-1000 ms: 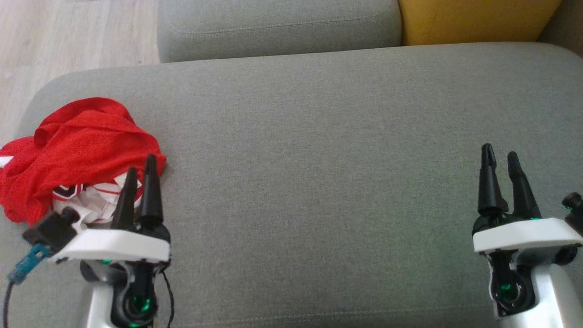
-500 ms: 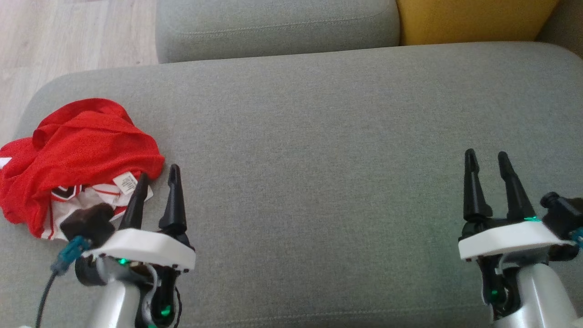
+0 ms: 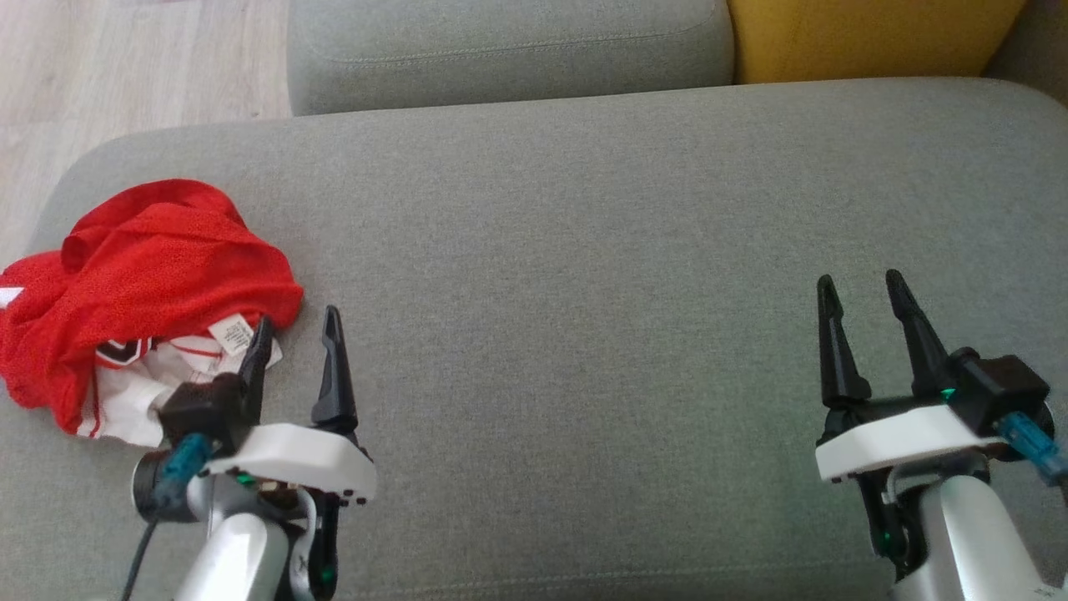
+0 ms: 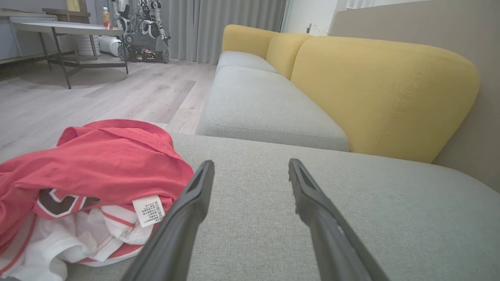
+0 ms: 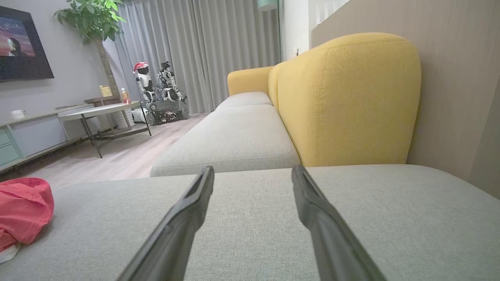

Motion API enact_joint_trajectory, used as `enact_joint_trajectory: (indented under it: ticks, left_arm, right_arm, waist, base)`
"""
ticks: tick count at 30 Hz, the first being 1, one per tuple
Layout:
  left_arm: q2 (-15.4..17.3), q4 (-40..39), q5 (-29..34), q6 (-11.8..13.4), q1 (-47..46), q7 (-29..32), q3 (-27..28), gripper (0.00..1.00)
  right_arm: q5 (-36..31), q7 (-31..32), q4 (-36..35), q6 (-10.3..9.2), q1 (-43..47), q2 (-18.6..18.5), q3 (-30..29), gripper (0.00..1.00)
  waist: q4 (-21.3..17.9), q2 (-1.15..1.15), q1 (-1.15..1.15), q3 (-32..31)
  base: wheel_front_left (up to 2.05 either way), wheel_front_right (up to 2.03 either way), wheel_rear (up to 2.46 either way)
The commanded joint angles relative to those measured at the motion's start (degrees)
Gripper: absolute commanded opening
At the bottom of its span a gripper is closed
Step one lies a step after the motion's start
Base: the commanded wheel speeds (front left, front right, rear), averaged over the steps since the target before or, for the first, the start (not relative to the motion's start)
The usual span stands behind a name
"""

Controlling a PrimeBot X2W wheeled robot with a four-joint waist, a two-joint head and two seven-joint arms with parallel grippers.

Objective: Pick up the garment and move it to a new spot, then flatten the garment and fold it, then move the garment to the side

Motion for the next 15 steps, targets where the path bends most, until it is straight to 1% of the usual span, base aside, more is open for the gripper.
enact_joint_trajectory:
  ticks: [1, 5, 8, 11, 15]
  left_arm:
    - [1.3, -1.9, 1.8, 0.7, -3.5, -0.8, 0.8, 1.0]
    - [1.1, -2.5, 2.9, 1.2, -3.7, -1.5, 0.4, 1.0]
    - [0.7, -3.1, 3.9, 1.0, -3.6, -2.0, 0.6, 1.0]
    - [-0.2, -3.2, 4.5, -0.2, -3.2, -2.5, 1.0, 1.0]
    - [-2.0, -1.6, 4.6, -2.7, -2.3, -3.1, 2.8, 1.0]
  right_arm:
    - [-2.0, -0.9, -1.9, -0.03, -2.9, -0.5, 1.2, 1.0]
    - [-3.9, -1.6, -2.0, -0.03, -3.0, -0.3, 1.4, 1.0]
    - [-5.3, -2.1, -2.2, -0.03, -3.1, -0.2, 1.5, 1.0]
    - [-5.7, -2.6, -2.3, -0.04, -3.0, 0.0, 1.4, 1.0]
    - [-5.2, -3.3, -2.0, -0.04, -2.8, 0.3, 1.4, 1.0]
  waist:
    - [0.0, 0.0, 0.0, 0.0]
    - [0.0, 0.0, 0.0, 0.1]
    - [0.0, 0.0, 0.0, 0.2]
    - [0.0, 0.0, 0.0, 0.2]
    - [0.0, 0.0, 0.0, 0.2]
  base:
    - [0.0, 0.0, 0.0]
    - [0.0, 0.0, 0.0]
    - [0.0, 0.0, 0.0]
    - [0.0, 0.0, 0.0]
    - [0.0, 0.0, 0.0]
